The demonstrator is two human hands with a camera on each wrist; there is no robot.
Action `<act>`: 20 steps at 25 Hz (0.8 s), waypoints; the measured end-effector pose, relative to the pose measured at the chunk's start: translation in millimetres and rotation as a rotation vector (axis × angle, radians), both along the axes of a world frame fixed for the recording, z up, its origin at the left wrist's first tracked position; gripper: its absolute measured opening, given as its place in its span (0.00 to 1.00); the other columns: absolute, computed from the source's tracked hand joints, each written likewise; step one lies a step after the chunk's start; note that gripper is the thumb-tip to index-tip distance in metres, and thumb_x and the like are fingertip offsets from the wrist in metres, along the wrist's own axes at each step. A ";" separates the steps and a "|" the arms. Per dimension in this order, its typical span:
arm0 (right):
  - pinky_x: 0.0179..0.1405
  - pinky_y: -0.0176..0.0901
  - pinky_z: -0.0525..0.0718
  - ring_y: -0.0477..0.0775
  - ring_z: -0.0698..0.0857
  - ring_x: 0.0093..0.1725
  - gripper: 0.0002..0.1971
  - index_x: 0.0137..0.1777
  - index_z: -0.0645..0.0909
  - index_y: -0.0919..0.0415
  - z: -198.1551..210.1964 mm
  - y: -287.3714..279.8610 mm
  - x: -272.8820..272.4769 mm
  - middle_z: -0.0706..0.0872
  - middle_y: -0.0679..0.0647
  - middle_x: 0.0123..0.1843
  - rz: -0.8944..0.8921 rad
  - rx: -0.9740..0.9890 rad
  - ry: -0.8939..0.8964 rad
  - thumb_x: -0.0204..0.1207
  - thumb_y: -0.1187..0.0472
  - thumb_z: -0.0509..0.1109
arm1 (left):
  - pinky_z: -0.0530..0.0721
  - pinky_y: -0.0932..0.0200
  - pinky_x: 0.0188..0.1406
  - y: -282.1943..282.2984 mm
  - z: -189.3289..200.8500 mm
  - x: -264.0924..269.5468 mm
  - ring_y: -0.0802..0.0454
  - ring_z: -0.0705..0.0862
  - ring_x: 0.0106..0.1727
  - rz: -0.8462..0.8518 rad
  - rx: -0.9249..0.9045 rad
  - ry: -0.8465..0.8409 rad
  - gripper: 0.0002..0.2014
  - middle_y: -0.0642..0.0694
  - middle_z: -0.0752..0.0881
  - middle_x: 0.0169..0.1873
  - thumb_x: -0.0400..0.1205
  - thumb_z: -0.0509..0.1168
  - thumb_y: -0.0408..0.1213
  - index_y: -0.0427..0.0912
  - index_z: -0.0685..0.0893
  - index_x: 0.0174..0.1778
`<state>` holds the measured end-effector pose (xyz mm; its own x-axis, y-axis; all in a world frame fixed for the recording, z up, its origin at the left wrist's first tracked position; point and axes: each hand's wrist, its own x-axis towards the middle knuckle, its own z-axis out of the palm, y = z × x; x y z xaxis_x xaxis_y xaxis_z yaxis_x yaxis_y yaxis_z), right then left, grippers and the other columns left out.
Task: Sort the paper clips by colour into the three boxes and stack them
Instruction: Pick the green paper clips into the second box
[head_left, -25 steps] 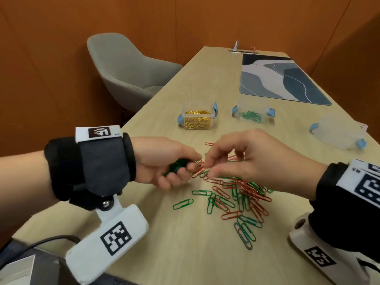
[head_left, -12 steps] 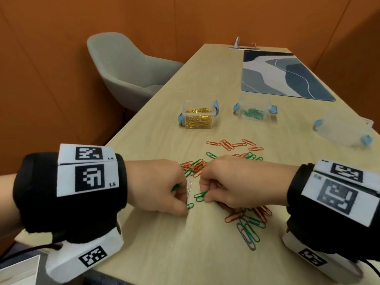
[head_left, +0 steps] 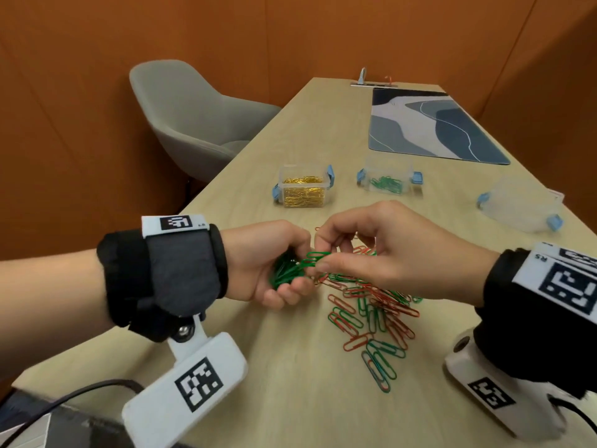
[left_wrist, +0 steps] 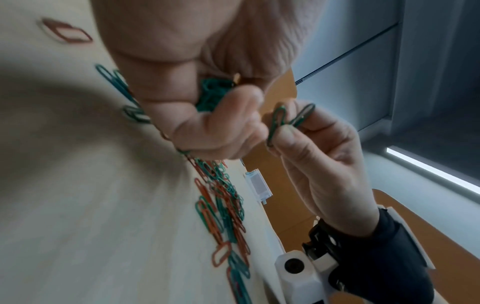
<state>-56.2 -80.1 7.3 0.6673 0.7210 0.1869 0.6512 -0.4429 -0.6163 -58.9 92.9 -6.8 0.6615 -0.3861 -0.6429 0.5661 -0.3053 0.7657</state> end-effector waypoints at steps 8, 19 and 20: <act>0.37 0.23 0.73 0.40 0.80 0.41 0.11 0.44 0.84 0.50 10.0 -26.1 11.2 0.85 0.42 0.38 -0.179 -0.083 -0.011 0.66 0.46 0.75 | 0.56 0.74 0.06 -25.0 8.7 27.7 0.61 0.65 0.13 -0.129 -0.021 0.088 0.18 0.51 0.70 0.18 0.84 0.50 0.46 0.43 0.71 0.29; 0.41 0.31 0.75 0.38 0.79 0.43 0.34 0.60 0.77 0.42 -7.9 -80.6 31.6 0.80 0.39 0.50 -0.415 -0.472 0.249 0.53 0.33 0.77 | 0.58 0.72 0.10 -60.6 57.3 161.1 0.60 0.62 0.13 0.014 0.396 -0.606 0.15 0.51 0.69 0.21 0.87 0.55 0.43 0.43 0.72 0.34; 0.42 0.31 0.75 0.37 0.78 0.44 0.37 0.62 0.76 0.42 -7.8 -80.4 31.0 0.79 0.38 0.51 -0.408 -0.482 0.259 0.50 0.33 0.78 | 0.60 0.72 0.10 -71.0 55.0 172.0 0.60 0.64 0.14 0.044 0.382 -0.632 0.16 0.50 0.69 0.23 0.87 0.54 0.42 0.43 0.72 0.33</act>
<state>-25.2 -160.5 -0.5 0.8832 0.3651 -0.2944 0.2322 -0.8858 -0.4018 113.2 22.0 48.2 0.9599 -0.1760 -0.2184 0.0702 -0.6031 0.7946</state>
